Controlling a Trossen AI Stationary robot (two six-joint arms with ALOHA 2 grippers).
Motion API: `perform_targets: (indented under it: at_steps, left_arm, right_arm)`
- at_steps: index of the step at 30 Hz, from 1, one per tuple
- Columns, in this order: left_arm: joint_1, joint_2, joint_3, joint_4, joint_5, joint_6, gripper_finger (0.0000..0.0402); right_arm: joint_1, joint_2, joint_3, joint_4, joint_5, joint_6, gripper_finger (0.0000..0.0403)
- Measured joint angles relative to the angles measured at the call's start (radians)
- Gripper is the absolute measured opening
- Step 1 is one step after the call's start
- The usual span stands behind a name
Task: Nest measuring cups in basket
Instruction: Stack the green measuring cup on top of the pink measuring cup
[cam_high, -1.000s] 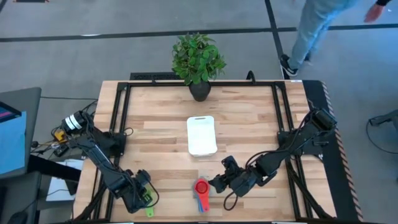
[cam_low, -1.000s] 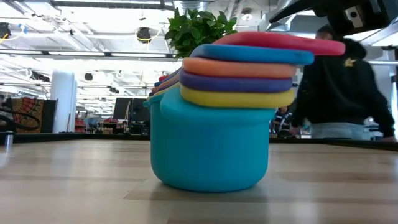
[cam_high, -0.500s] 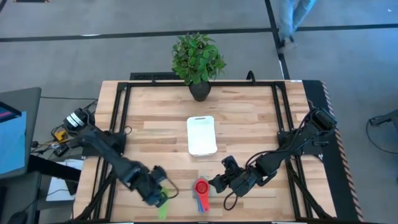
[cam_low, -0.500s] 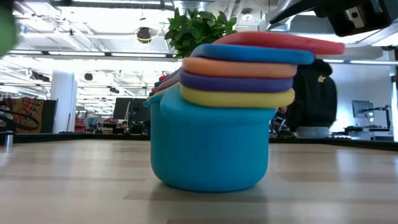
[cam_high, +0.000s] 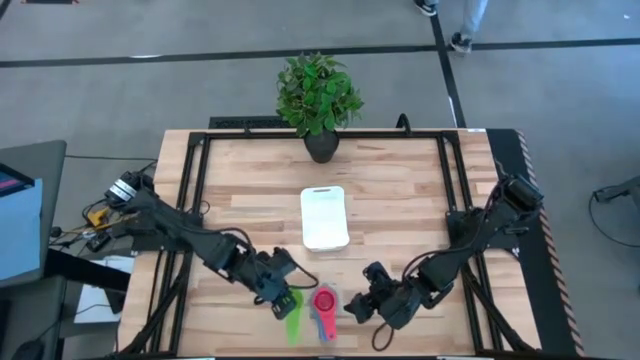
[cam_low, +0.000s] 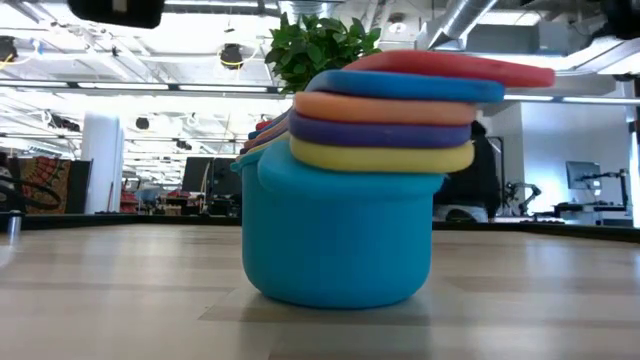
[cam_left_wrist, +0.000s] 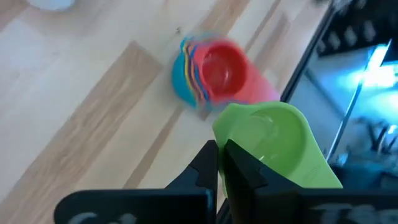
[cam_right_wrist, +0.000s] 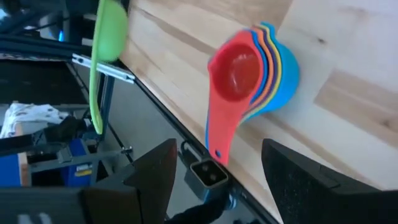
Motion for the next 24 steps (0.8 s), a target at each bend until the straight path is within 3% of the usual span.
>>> perform_targets:
  at_steps: [6,10,16,24]
  left_arm:
    - [0.028,0.049,0.004,0.186,-0.042,-0.008,0.0000]
    - [0.030,0.083,0.002,0.227,-0.059,-0.005,0.0000]
    - [0.024,0.126,0.001,0.204,-0.147,0.003,0.0000]
    - [0.039,0.177,0.000,0.229,-0.148,-0.006,0.0000]
  right_arm:
    - [0.028,0.000,0.021,-0.058,0.001,0.045,0.0260]
    - [0.039,0.000,0.043,-0.093,0.002,0.058,0.0260]
    - [0.051,0.000,0.053,-0.124,0.026,0.069,0.0260]
    - [0.050,0.000,0.052,-0.138,0.028,0.075,0.0260]
